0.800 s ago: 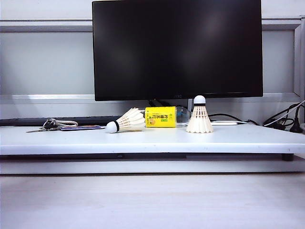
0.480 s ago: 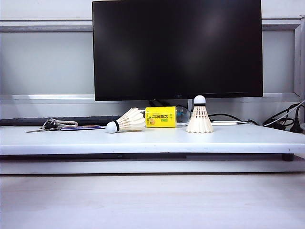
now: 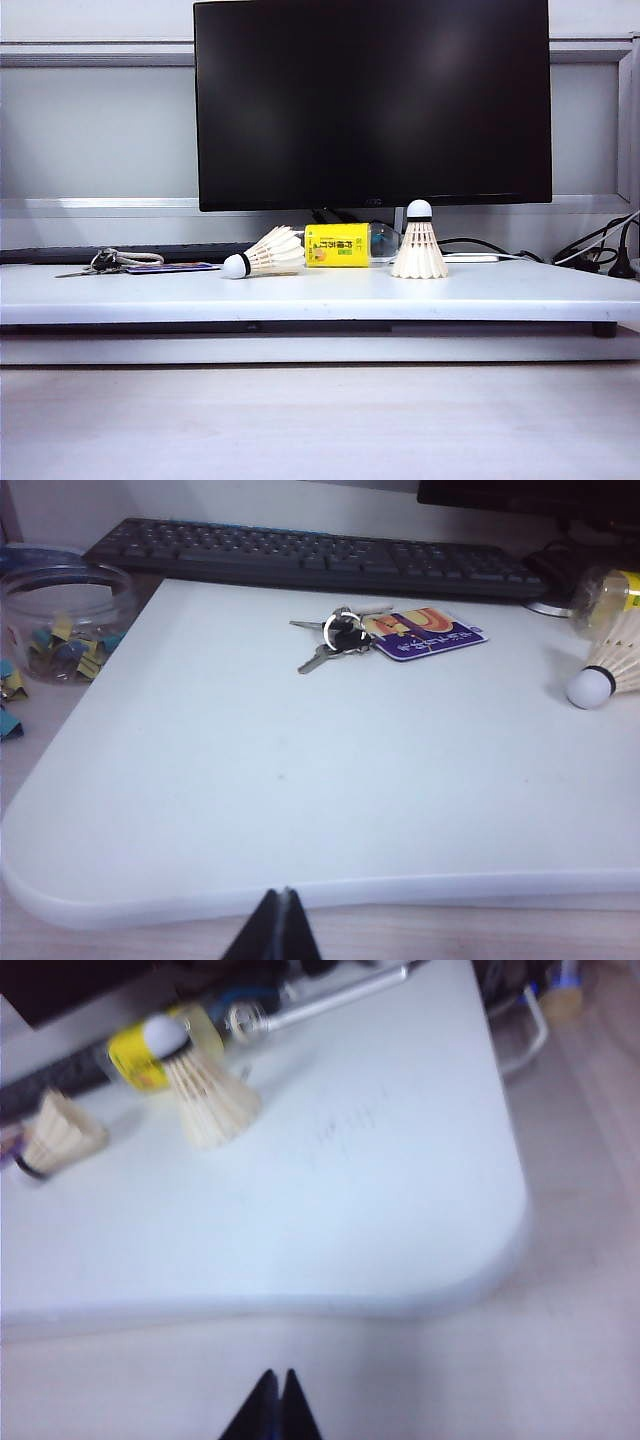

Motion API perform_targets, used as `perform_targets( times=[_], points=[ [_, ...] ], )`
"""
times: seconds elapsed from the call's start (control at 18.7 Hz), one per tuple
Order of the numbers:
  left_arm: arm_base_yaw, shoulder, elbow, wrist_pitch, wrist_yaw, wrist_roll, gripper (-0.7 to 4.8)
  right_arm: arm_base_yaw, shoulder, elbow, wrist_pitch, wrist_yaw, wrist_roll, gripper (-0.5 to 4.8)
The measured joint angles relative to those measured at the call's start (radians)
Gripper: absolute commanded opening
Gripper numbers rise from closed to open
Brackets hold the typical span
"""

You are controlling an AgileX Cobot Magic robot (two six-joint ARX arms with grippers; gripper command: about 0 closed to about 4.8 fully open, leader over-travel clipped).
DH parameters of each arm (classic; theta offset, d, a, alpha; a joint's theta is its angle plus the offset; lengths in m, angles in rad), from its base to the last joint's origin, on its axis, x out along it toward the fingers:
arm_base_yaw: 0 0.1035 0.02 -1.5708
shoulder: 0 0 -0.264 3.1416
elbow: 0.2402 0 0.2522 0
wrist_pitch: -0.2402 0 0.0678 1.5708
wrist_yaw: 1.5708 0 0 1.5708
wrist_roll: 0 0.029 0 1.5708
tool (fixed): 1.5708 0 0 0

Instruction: Stack the badminton balls on the table vertically.

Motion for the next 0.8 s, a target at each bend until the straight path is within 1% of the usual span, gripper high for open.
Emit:
perform_targets(
  times=[0.16, 0.32, 0.48, 0.53, 0.64, 0.75, 0.8],
  points=[
    [0.000, 0.000, 0.000, 0.000, 0.000, 0.001, -0.06, 0.001, 0.000, 0.058, -0.089, -0.004, -0.002, 0.23],
    [0.000, 0.000, 0.000, 0.000, 0.000, 0.001, -0.06, 0.008, 0.000, 0.086, -0.077, -0.004, 0.022, 0.26],
    [0.000, 0.000, 0.000, 0.000, 0.000, 0.001, -0.06, 0.037, 0.034, 0.192, -0.058, -0.006, 0.047, 0.26],
    [0.000, 0.000, 0.000, 0.000, 0.000, 0.001, -0.06, 0.047, 0.077, 0.229, -0.058, -0.008, 0.048, 0.33],
    [0.000, 0.000, 0.000, 0.000, 0.000, 0.001, -0.06, 0.081, 0.242, 0.330, -0.089, -0.008, 0.031, 0.49],
    [0.000, 0.000, 0.000, 0.000, 0.000, 0.001, -0.06, 0.119, 0.430, 0.454, -0.142, -0.016, -0.043, 0.53],
    [0.000, 0.000, 0.000, 0.000, 0.000, 0.000, -0.06, 0.144, 0.523, 0.517, -0.162, -0.027, -0.101, 0.54]
  ],
)
